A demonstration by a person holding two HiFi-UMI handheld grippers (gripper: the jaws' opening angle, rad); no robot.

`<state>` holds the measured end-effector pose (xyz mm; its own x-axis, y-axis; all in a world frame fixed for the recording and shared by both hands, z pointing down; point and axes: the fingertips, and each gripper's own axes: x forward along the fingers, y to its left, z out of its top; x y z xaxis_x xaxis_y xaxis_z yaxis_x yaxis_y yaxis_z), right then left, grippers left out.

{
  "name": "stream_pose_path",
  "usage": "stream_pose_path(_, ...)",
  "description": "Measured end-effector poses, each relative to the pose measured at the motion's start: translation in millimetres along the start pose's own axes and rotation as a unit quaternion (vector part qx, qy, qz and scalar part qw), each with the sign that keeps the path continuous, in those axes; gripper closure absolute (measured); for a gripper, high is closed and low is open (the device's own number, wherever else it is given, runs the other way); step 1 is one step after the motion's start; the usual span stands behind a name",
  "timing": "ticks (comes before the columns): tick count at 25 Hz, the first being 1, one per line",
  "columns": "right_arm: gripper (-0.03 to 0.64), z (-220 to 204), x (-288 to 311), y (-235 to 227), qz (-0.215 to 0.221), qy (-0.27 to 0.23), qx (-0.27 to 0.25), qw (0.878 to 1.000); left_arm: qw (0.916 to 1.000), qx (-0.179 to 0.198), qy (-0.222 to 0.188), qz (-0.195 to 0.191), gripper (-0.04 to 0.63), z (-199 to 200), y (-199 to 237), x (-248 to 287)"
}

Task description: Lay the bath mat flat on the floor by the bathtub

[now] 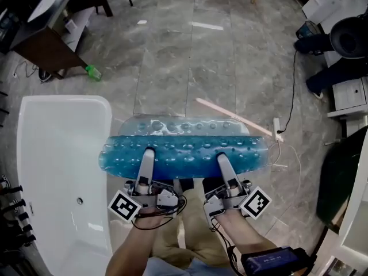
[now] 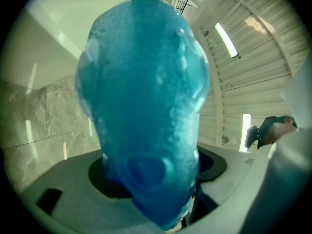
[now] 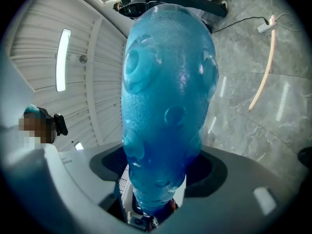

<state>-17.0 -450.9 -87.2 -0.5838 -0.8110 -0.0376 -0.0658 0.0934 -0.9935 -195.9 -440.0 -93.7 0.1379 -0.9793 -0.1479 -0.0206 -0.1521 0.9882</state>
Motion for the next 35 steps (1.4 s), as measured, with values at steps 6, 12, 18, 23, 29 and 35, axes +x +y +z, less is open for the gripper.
stream_pose_path(6, 0.275, 1, 44, -133, -0.024, 0.011, 0.007, 1.000, 0.9996, -0.010, 0.001, 0.026, 0.258, 16, 141, 24)
stream_pose_path(12, 0.276, -10, 73, -262, -0.045, 0.014, -0.001, 0.999, 0.9991, -0.030, 0.009, 0.030, 0.259, 33, 276, 37)
stream_pose_path(18, 0.276, -18, 78, -366, -0.051, 0.021, -0.004, 0.998, 0.9985, -0.036, 0.019, 0.037, 0.259, 31, 383, 33)
stream_pose_path(23, 0.276, -38, 90, -446, -0.062, 0.038, 0.001, 0.997, 0.9978, -0.044, 0.016, 0.047, 0.259, 45, 463, 24)
stream_pose_path(29, 0.276, -58, 103, -530, -0.064, 0.055, 0.005, 0.996, 0.9968, -0.052, 0.016, 0.059, 0.259, 58, 549, 14)
stream_pose_path(35, 0.276, -73, 134, -612, -0.066, 0.067, -0.003, 0.996, 0.9964, -0.054, 0.023, 0.061, 0.256, 81, 635, 24)
